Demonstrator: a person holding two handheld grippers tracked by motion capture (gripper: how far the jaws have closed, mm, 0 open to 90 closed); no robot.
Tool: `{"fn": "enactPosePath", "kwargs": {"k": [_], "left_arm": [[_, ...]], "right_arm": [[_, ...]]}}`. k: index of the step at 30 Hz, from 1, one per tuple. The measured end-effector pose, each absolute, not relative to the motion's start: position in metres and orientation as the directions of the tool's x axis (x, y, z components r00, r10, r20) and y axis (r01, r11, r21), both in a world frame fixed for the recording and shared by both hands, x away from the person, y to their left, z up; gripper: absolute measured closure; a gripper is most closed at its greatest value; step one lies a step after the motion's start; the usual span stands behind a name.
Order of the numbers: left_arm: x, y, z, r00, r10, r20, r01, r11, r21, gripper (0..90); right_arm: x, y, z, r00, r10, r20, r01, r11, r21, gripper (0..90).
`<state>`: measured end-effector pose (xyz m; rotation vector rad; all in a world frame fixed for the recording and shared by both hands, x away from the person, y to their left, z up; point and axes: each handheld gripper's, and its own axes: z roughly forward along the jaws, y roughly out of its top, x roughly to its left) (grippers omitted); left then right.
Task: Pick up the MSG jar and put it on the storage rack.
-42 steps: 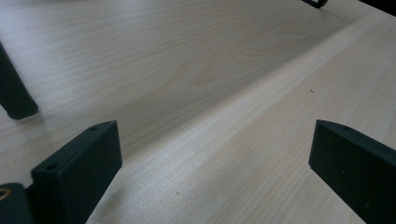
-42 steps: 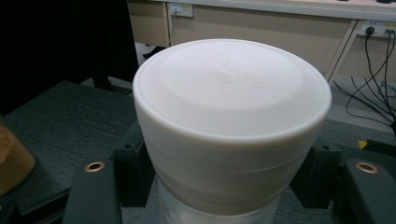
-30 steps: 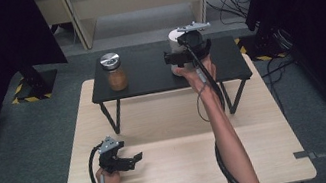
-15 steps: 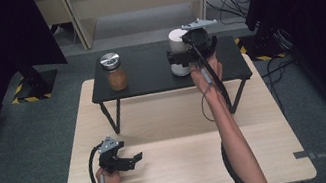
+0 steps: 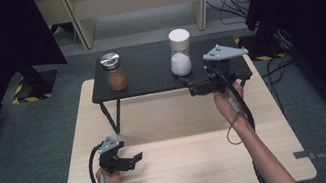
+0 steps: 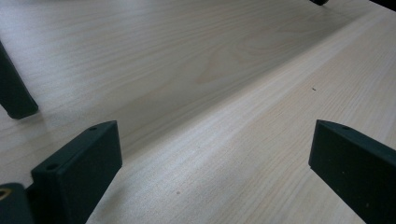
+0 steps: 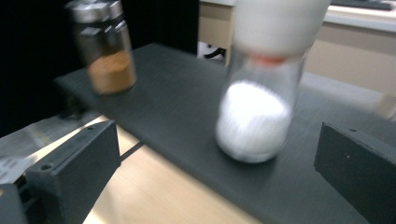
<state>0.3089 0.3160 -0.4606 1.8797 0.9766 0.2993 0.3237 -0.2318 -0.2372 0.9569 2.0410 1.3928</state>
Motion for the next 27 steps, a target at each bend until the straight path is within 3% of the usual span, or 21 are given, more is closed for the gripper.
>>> {"fn": "enactPosePath", "kwargs": {"k": [9,27], "left_arm": [[0.308,0.316,-0.461,0.650,0.736,-0.191,0.496,-0.220,0.840,1.7],[0.308,0.316,-0.461,0.647,0.737,-0.193,0.497,-0.216,0.840,1.7]], "right_arm": [[0.308,-0.254,-0.303,-0.675,0.737,0.048,0.314,0.227,0.922,0.5],[0.277,-0.289,-0.416,-0.636,0.766,0.095,0.358,0.184,0.915,0.6]]}}
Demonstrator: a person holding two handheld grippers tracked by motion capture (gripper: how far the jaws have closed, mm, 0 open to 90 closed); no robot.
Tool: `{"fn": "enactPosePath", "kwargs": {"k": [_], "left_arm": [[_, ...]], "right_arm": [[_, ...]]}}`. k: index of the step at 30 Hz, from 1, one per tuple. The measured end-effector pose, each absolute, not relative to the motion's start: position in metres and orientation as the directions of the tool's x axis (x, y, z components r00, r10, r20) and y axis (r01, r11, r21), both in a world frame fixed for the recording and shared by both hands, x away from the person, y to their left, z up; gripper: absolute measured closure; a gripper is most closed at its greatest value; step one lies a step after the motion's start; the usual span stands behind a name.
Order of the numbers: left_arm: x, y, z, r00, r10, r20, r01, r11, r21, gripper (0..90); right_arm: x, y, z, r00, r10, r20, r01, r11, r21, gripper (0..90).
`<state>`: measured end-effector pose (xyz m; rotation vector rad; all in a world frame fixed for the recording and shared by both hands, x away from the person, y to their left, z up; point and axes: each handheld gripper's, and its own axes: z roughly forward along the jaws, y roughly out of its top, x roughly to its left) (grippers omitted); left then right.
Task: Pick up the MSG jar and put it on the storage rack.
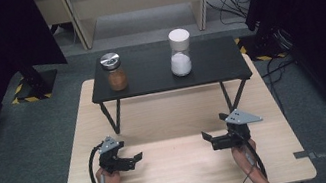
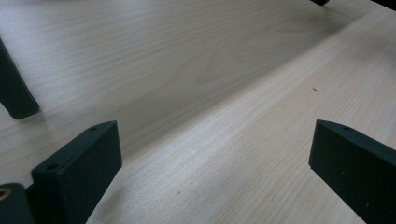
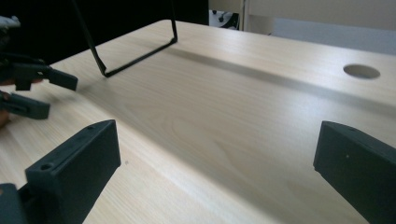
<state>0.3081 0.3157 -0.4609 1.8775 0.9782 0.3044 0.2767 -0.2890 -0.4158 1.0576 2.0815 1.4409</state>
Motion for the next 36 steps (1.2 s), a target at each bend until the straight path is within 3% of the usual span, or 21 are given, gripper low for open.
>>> {"fn": "enactPosePath", "kwargs": {"k": [14,36], "left_arm": [[0.308,0.316,-0.461,0.648,0.737,-0.193,0.497,-0.217,0.840,1.7],[0.308,0.315,-0.460,0.646,0.739,-0.193,0.500,-0.218,0.838,1.7]], "right_arm": [[0.280,-0.298,-0.458,-0.643,0.753,0.138,0.420,0.195,0.886,0.9],[0.281,-0.295,-0.458,-0.659,0.745,0.110,0.408,0.231,0.883,1.1]]}}
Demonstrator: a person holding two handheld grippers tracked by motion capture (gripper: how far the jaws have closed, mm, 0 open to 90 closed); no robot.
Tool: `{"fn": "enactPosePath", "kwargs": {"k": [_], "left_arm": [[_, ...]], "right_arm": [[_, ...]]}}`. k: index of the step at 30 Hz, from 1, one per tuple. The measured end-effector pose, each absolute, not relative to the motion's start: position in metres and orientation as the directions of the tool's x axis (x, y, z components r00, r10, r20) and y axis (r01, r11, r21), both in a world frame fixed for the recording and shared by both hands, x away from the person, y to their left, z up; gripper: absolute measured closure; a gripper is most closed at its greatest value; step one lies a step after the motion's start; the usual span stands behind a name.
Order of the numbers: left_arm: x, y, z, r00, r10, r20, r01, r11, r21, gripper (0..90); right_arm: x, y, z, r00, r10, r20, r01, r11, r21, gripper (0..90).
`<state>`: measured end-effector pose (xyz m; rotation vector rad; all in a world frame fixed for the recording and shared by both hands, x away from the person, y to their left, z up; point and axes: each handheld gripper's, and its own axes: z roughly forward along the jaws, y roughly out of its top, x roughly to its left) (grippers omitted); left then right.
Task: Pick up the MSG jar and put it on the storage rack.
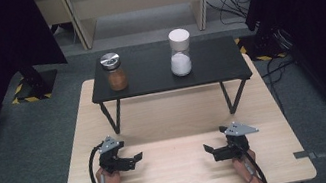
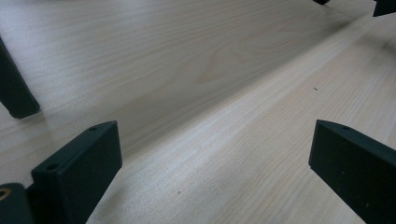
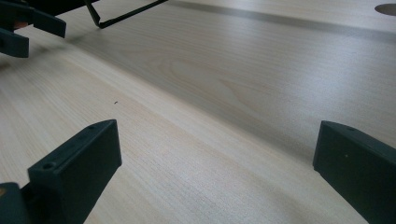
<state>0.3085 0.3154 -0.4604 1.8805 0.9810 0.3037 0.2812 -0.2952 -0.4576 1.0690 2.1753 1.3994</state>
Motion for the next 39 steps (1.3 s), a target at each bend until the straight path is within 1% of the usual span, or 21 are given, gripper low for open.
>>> {"fn": "enactPosePath", "kwargs": {"k": [39], "left_arm": [[0.3094,0.3157,-0.4604,0.646,0.738,-0.197,0.503,-0.217,0.836,1.7]], "right_arm": [[0.2813,-0.2923,-0.4559,-0.654,0.749,0.102,0.413,0.242,0.878,1.2]]}}
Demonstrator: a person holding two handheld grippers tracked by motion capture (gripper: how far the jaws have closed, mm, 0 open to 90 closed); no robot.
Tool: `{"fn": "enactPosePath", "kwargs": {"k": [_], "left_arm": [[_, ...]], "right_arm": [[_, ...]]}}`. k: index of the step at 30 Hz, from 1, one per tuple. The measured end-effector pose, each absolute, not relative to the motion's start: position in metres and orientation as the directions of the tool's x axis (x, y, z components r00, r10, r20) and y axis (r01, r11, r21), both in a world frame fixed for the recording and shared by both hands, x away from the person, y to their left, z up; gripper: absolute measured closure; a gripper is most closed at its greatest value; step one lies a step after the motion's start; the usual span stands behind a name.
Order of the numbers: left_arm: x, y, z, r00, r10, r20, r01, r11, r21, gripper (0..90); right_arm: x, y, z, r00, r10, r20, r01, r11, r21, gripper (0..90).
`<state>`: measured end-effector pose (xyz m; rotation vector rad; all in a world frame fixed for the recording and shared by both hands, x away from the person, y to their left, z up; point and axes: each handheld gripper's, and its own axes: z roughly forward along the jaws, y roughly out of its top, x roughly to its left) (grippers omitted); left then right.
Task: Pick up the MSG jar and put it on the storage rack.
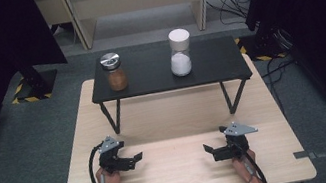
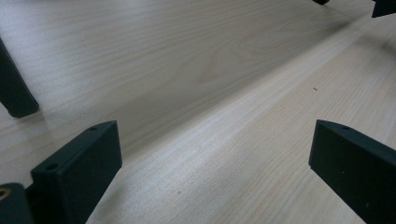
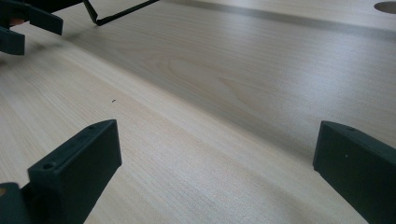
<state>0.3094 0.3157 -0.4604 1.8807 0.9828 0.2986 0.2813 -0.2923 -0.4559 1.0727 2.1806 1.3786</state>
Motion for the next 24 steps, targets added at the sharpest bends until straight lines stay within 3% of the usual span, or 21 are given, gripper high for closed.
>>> {"fn": "enactPosePath", "kwargs": {"k": [24], "left_arm": [[0.3093,0.3155,-0.4602,0.646,0.738,-0.196,0.503,-0.219,0.836,1.7]], "right_arm": [[0.2806,-0.2912,-0.4557,-0.652,0.752,0.096,0.412,0.246,0.877,1.2]]}}
